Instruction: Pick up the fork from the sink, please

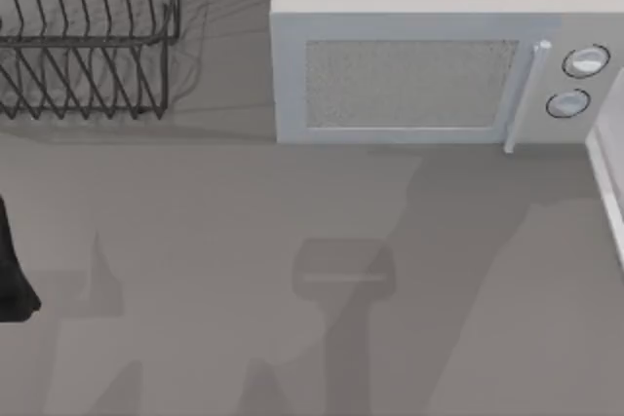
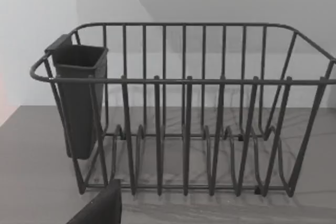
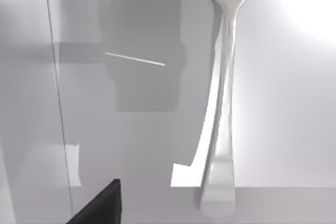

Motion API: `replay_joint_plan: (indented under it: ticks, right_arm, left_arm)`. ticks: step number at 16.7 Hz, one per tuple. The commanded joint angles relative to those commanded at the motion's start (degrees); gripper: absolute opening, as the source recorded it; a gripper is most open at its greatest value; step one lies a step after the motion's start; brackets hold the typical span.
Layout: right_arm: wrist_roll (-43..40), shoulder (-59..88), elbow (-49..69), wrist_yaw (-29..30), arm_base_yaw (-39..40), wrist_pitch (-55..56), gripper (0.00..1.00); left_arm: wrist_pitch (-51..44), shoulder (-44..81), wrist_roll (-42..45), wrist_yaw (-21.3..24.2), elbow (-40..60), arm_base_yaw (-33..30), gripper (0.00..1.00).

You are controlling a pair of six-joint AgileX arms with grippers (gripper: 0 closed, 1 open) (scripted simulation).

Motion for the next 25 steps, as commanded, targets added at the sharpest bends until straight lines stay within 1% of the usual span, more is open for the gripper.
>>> replay_joint_plan:
  ticks: [3, 10, 12, 16, 25]
  right_arm:
    - [0.0, 2.2, -2.1, 0.0, 0.0, 4.0, 1.0]
    - [0.2, 11.8, -10.2, 0.1, -0.2, 22.6, 1.0]
    - [0.2, 13.4, -11.3, 0.1, -0.3, 24.8, 1.0]
    - [0.2, 13.5, -11.4, 0.1, -0.3, 24.9, 1.0]
    - [0.2, 13.5, -11.4, 0.1, -0.3, 24.9, 0.32]
  left_arm:
    - [0.0, 0.0, 0.0, 0.0, 0.0, 0.0, 1.0]
    - [0.0, 0.0, 0.0, 0.0, 0.0, 0.0, 1.0]
    - [0.0, 0.0, 0.0, 0.0, 0.0, 0.0, 1.0]
    - [0.0, 0.0, 0.0, 0.0, 0.0, 0.0, 1.0]
    - [0.0, 0.0, 0.0, 0.0, 0.0, 0.0, 1.0]
